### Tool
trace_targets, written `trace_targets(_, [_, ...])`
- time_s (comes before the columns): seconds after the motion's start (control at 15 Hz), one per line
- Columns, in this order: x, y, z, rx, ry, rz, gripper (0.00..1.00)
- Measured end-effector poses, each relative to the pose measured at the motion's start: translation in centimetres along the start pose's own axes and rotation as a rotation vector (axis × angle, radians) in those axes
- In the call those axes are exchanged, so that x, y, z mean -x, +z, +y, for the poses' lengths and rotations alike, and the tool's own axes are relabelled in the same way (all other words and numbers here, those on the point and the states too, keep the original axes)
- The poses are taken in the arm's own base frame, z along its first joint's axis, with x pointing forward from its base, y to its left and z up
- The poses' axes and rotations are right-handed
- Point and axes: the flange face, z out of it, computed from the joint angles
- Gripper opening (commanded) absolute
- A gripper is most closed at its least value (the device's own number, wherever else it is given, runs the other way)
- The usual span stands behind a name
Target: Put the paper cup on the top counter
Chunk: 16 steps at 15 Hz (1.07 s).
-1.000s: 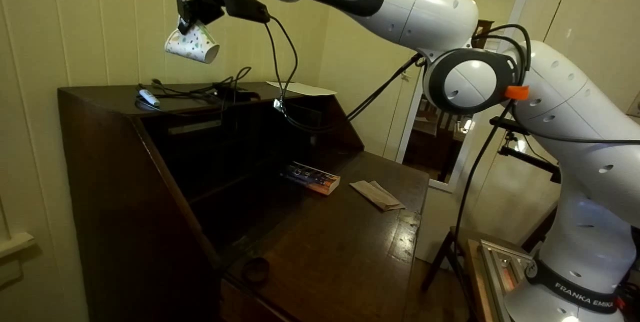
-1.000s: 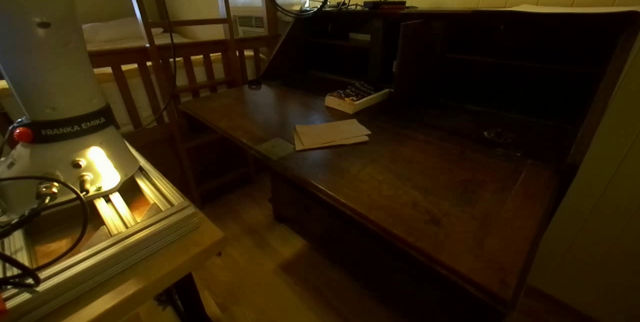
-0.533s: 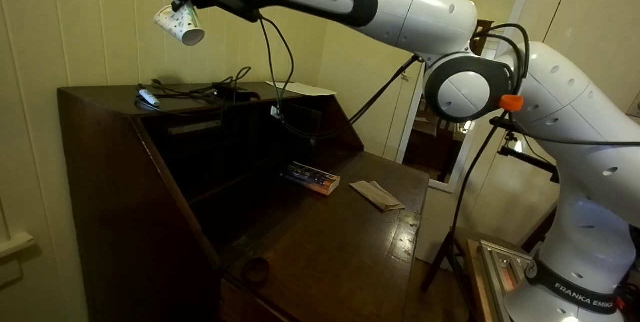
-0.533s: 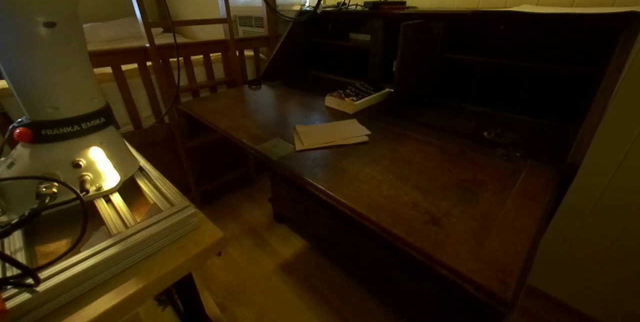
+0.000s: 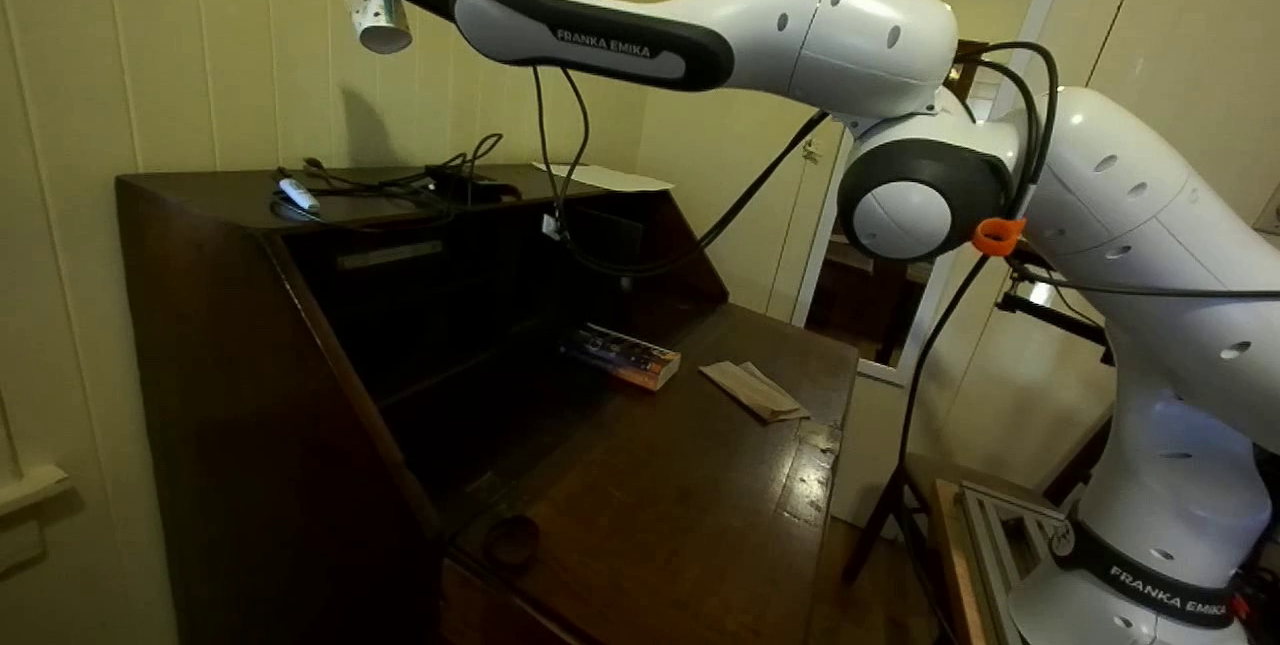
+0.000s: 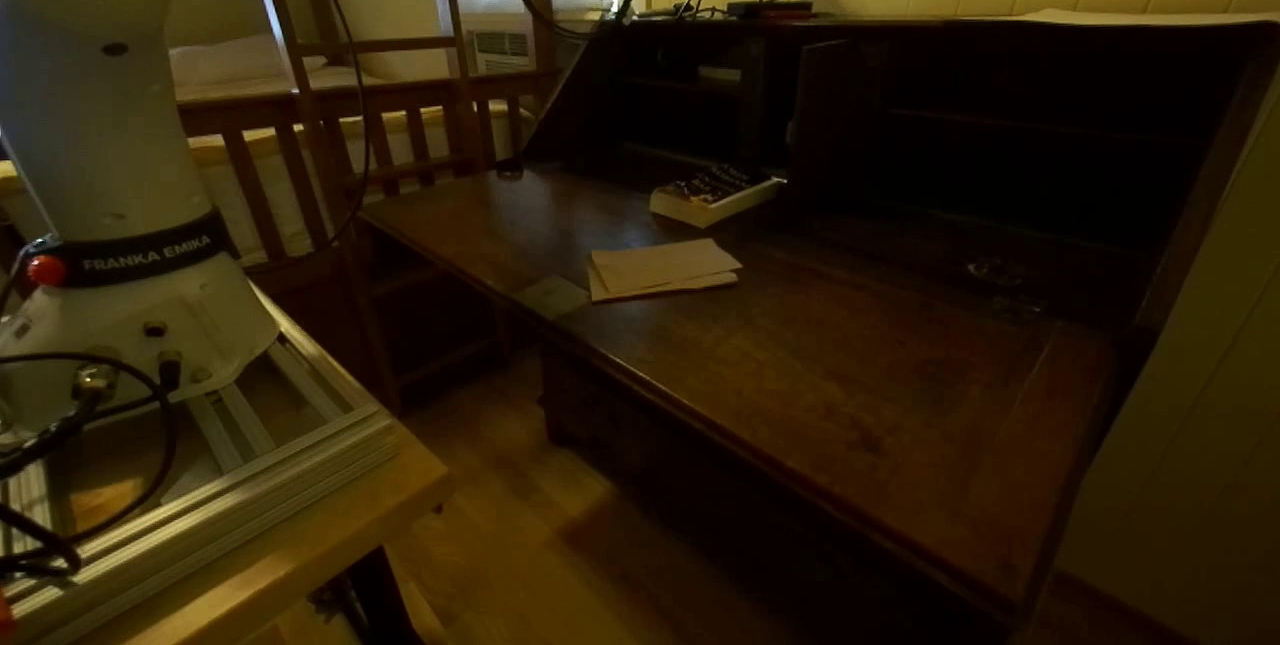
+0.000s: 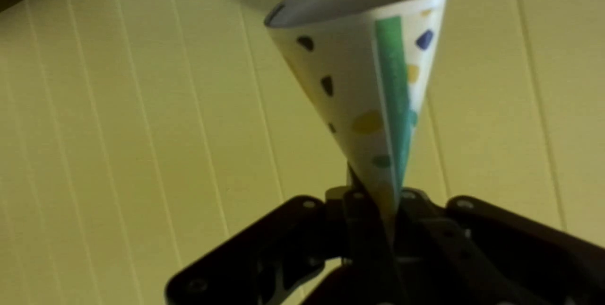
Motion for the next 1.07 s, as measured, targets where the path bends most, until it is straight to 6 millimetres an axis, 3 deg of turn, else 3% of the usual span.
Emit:
trace_targets(0.27, [-0.6, 1.3, 2.4, 0.106, 0.030, 0.020, 0.05])
trace_targets(0.73, [-0.4, 1.3, 2.2, 0.103, 0.028, 0.017, 0.01])
trace_targets(0.87, [0.0, 0.3, 0.5, 0.081, 0.010, 0.046, 0.01])
trace_targets(1.07, [1.2, -2.5, -3.8, 0.056, 0.013, 0.114, 0.01])
